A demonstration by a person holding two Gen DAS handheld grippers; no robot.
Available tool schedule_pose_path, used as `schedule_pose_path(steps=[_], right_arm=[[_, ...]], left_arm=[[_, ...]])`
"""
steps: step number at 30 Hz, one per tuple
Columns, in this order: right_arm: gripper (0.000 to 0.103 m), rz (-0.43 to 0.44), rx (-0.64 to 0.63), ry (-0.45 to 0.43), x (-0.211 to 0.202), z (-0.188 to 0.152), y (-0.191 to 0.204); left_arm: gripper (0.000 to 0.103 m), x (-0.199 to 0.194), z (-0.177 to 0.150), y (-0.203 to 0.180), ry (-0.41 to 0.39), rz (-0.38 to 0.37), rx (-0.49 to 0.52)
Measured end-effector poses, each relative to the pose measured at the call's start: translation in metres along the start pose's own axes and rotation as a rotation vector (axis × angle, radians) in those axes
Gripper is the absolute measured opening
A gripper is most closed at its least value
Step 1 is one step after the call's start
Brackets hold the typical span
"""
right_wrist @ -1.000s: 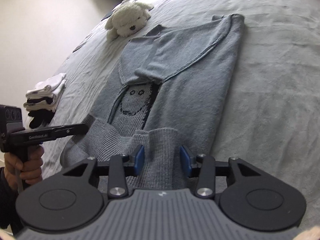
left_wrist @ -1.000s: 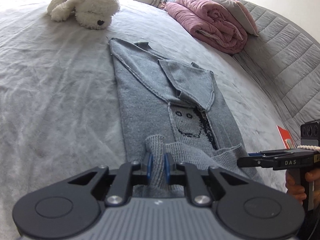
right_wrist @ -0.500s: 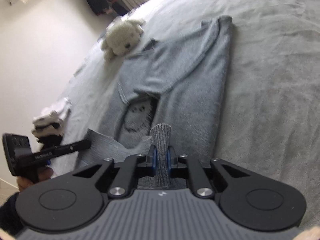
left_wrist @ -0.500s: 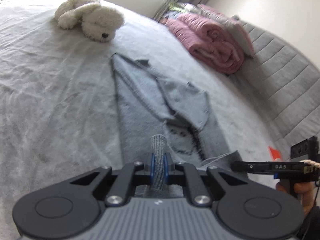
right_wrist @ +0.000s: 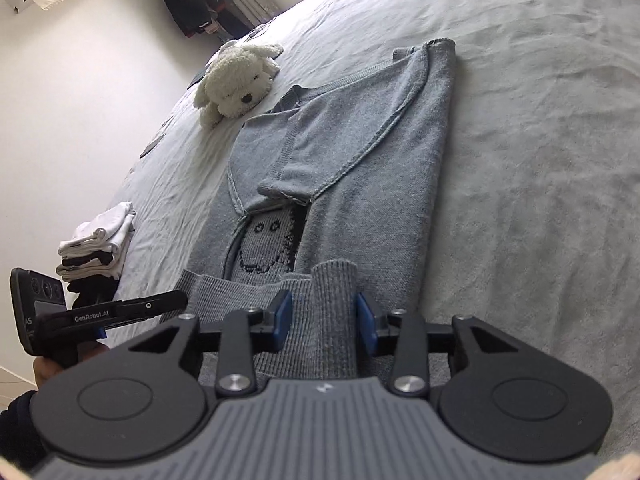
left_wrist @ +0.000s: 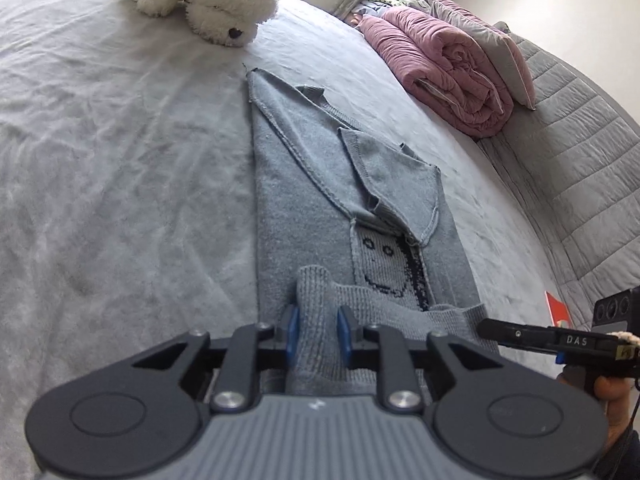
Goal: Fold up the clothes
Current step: 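Lift the hem with both grippers and fold it toward the collar, then lay the folded hem onto the sweater and open both grippers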
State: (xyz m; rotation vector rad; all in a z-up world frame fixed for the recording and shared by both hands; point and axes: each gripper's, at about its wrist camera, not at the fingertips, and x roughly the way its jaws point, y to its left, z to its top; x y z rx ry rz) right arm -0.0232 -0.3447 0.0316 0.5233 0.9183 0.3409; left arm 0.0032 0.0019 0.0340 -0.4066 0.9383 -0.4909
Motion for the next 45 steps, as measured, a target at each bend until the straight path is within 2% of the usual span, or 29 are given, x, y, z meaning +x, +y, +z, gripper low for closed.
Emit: schedule_pose_path(steps=[3,4,5,7,19,30,31,33,35,37,39,42,45], right_arm=[[0.037,0.0,0.002,0.018,0.006,-0.001,-0.001],[0.022,-0.004,-0.001,0.018,0.006,-0.002,0.0],[0.013,-0.009,-0.005,0.017,0.006,-0.002,0.001],[0.013,-0.016,-0.014,0.009,0.005,-0.002,0.003],[0.012,-0.033,-0.056,-0.067,-0.002,0.014,0.012],[0.013,-0.071,-0.04,-0.039,0.019,0.032,-0.004],[0.018,-0.074,-0.039,-0.036,0.02,0.034,-0.006],[0.02,-0.081,-0.036,-0.031,0.024,0.037,-0.009],[0.029,-0.06,-0.044,-0.026,0.022,0.038,-0.008],[0.033,-0.049,-0.051,-0.007,0.025,0.04,-0.007],[0.033,-0.039,-0.056,0.014,0.029,0.042,-0.007],[0.014,-0.054,-0.064,0.016,0.032,0.048,-0.006],[0.013,-0.064,-0.097,-0.005,0.03,0.049,-0.001]], left_arm=[[0.02,0.004,-0.001,-0.002,0.01,0.003,0.025],[0.019,0.005,-0.002,-0.004,0.014,0.008,0.037],[0.016,0.005,-0.002,-0.007,0.013,0.013,0.059],[0.01,0.002,-0.002,-0.013,0.002,0.022,0.097],[0.008,-0.009,0.02,-0.019,-0.099,0.006,0.106],[0.008,0.027,0.044,-0.012,-0.076,0.046,0.101],[0.008,0.03,0.043,-0.011,-0.069,0.053,0.101],[0.008,0.035,0.041,-0.009,-0.047,0.059,0.101],[0.009,0.036,0.044,-0.006,-0.03,0.037,0.09],[0.01,0.037,0.047,0.0,-0.005,0.012,0.053],[0.01,0.038,0.05,0.005,0.012,-0.004,0.025],[0.01,0.038,0.049,0.001,0.006,0.014,0.05],[0.009,0.032,0.049,-0.013,-0.039,0.023,0.125]])
